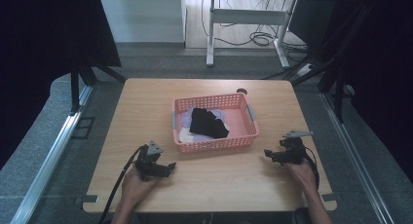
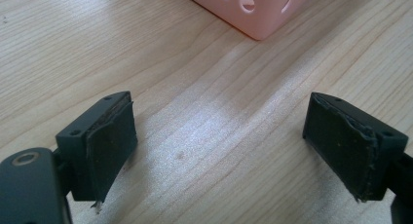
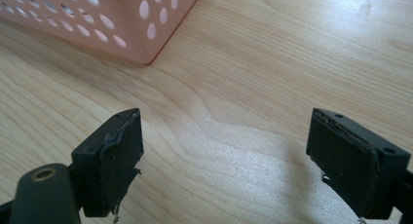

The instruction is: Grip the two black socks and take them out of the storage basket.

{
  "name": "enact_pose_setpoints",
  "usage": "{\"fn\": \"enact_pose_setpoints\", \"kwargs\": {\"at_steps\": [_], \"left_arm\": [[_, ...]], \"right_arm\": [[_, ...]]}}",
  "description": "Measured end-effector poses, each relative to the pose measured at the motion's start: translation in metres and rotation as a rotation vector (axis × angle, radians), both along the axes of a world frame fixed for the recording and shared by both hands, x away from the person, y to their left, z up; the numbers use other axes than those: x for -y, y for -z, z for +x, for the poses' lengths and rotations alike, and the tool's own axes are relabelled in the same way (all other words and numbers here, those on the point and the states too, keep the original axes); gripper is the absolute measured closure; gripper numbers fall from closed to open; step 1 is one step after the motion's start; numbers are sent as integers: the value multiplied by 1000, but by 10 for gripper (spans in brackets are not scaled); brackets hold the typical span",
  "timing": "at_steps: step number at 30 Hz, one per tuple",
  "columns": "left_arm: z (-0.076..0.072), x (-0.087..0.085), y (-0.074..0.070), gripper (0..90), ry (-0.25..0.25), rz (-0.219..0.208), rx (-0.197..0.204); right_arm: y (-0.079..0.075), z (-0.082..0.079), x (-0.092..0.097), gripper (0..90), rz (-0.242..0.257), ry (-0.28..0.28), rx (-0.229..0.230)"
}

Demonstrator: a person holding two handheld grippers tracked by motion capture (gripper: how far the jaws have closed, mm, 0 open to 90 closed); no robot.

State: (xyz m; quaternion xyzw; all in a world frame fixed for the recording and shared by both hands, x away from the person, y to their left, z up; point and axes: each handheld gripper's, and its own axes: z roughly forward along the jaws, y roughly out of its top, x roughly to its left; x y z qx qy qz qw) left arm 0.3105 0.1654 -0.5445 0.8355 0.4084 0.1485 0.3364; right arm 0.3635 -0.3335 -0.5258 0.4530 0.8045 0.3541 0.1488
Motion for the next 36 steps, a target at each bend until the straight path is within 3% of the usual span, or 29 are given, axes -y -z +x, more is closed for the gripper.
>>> {"fn": "enact_pose_setpoints", "kwargs": {"at_steps": [14, 18, 23, 28, 31, 36], "left_arm": [[0, 0, 0, 119, 0, -1, 0], [0, 0, 0, 119, 0, -1, 0], [0, 0, 0, 119, 1, -1, 2], [0, 0, 0, 119, 0, -1, 2], [0, 0, 0, 119, -1, -3, 2], [0, 0, 0, 119, -2, -3, 2]], "right_arm": [[-10, -1, -4, 122, 0, -25, 17], [-12, 0, -8, 74, 10, -40, -23], [-18, 0, -13, 53, -14, -52, -27], [-25, 0, -18, 17, -22, -78, -14], [-29, 0, -20, 0, 38, -96, -19], [-39, 0, -24, 0, 10, -112, 12]]}}
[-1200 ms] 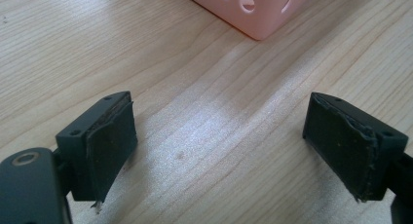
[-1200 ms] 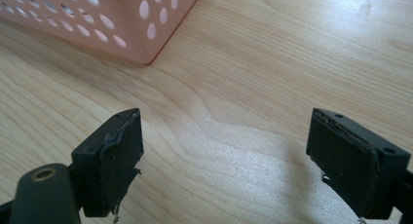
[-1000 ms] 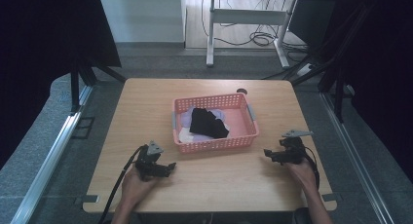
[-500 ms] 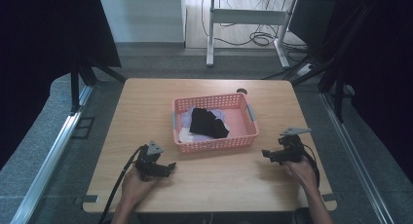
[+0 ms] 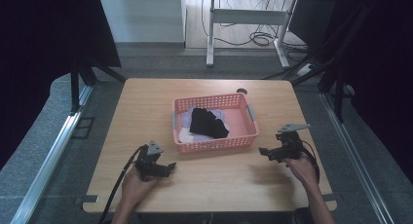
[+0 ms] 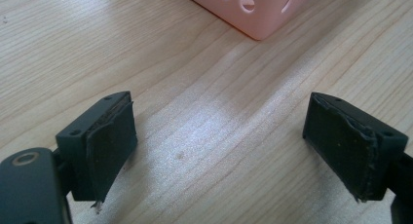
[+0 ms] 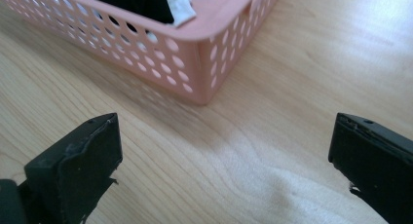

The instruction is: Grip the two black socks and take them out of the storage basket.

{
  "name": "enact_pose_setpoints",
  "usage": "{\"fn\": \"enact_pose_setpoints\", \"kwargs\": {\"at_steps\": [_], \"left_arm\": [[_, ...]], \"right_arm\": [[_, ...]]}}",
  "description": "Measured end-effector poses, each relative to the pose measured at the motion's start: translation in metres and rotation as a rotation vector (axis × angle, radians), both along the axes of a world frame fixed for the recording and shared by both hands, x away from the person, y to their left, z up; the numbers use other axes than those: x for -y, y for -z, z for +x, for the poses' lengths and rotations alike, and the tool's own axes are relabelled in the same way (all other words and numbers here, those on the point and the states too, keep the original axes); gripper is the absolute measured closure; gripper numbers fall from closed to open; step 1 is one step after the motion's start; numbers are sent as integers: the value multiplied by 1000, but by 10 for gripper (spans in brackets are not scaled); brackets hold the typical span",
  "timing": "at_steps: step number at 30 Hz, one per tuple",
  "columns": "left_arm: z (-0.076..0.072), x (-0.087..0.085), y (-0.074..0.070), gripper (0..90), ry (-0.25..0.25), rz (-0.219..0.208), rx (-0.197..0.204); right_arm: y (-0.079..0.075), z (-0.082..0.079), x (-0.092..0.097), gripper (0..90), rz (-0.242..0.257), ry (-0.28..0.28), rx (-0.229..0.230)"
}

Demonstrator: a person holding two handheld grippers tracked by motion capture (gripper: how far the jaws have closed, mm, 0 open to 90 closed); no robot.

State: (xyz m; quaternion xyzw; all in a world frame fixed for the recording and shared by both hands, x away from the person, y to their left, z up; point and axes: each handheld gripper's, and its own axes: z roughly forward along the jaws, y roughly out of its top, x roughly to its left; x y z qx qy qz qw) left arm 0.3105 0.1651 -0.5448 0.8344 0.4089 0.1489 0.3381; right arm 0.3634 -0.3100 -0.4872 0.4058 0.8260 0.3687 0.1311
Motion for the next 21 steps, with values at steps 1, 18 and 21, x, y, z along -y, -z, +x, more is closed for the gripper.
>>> {"fn": "enact_pose_setpoints", "kwargs": {"at_steps": [1, 18, 21], "left_arm": [[0, 0, 0, 119, -1, -1, 0], [0, 0, 0, 119, 5, 6, -1], [0, 0, 0, 120, 6, 6, -1]], "right_arm": [[-3, 0, -1, 0, -4, -1, 5], [-38, 12, -22, 16, -30, -46, 0], [-44, 16, -26, 21, -39, -54, 0]]}}
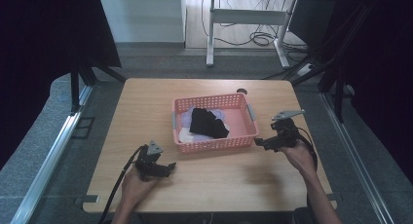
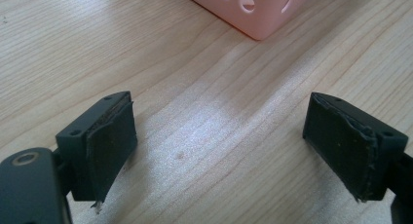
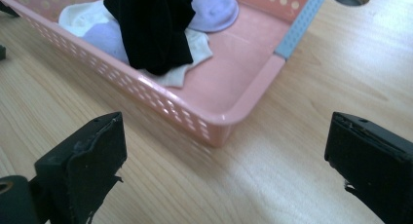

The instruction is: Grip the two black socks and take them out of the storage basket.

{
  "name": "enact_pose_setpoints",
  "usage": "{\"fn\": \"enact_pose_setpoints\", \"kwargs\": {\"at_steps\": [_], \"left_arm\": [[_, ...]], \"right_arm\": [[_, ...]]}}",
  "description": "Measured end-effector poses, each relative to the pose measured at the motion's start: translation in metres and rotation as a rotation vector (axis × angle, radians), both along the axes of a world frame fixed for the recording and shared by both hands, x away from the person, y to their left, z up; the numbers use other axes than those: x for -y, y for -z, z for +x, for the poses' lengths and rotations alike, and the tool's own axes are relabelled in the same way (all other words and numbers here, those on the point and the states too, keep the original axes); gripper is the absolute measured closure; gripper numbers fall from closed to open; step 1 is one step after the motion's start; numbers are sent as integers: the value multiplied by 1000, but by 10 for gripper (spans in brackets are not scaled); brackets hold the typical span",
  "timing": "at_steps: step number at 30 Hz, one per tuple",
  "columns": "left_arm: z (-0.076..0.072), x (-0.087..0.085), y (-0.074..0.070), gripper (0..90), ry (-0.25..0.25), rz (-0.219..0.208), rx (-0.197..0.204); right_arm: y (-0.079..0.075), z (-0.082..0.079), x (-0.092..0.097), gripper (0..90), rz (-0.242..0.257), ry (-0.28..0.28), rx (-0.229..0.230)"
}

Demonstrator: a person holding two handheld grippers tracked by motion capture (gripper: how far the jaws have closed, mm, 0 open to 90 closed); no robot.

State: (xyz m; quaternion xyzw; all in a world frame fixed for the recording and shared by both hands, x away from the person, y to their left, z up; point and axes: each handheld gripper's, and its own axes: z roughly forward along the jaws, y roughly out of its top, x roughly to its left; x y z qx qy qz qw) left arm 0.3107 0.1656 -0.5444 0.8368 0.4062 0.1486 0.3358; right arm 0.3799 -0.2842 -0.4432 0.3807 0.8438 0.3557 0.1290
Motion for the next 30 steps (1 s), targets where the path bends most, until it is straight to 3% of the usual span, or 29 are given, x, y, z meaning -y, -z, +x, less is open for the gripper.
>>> {"fn": "enact_pose_setpoints", "kwargs": {"at_steps": [15, 22, 30], "left_arm": [[0, 0, 0, 119, 2, 3, 1], [0, 0, 0, 119, 2, 3, 1], [0, 0, 0, 119, 2, 3, 1]], "right_arm": [[-18, 31, -32, 124, -22, -31, -11], [-17, 47, -62, 139, -57, -95, -62], [-11, 59, -99, 163, -93, -161, -90]]}}
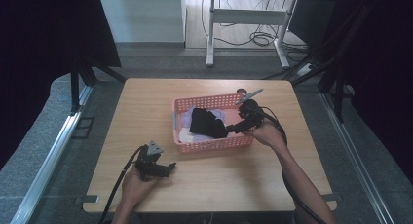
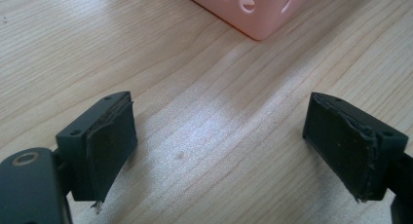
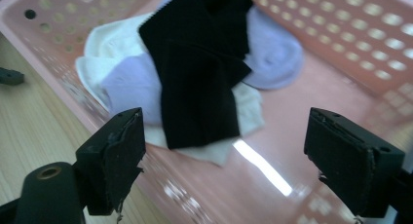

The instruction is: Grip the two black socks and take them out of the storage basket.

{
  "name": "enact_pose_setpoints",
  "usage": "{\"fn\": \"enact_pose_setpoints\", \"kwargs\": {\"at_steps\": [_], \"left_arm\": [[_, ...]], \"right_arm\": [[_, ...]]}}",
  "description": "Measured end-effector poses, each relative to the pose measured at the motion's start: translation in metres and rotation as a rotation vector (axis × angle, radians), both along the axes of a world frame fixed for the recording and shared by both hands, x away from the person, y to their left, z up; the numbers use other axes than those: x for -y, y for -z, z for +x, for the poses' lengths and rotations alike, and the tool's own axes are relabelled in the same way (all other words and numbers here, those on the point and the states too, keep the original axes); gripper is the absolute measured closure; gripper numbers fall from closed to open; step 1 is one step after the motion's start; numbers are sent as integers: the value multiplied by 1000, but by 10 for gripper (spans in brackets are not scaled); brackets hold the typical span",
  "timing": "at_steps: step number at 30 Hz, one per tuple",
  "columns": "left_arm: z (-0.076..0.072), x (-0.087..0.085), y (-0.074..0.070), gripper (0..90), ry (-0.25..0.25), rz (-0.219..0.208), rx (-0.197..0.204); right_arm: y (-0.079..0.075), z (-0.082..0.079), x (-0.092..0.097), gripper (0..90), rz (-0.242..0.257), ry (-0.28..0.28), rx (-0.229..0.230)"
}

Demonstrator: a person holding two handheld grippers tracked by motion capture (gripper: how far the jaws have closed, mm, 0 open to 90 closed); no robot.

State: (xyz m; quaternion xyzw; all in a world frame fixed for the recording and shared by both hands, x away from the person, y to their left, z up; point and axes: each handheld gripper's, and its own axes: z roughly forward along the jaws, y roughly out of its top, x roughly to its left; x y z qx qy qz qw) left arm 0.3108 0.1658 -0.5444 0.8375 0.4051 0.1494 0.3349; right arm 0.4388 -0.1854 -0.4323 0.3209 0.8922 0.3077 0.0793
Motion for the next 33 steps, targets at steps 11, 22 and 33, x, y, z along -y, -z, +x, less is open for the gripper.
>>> {"fn": "enact_pose_setpoints", "kwargs": {"at_steps": [11, 22, 33], "left_arm": [[0, 0, 0, 120, 1, 3, 0], [0, 0, 0, 119, 2, 3, 0], [0, 0, 0, 119, -2, -2, 0]], "right_arm": [[22, 16, -48, 180, -55, -44, -46], [30, 18, -58, 798, -147, -101, -31], [-28, 19, -40, 823, -73, -104, -20]]}}
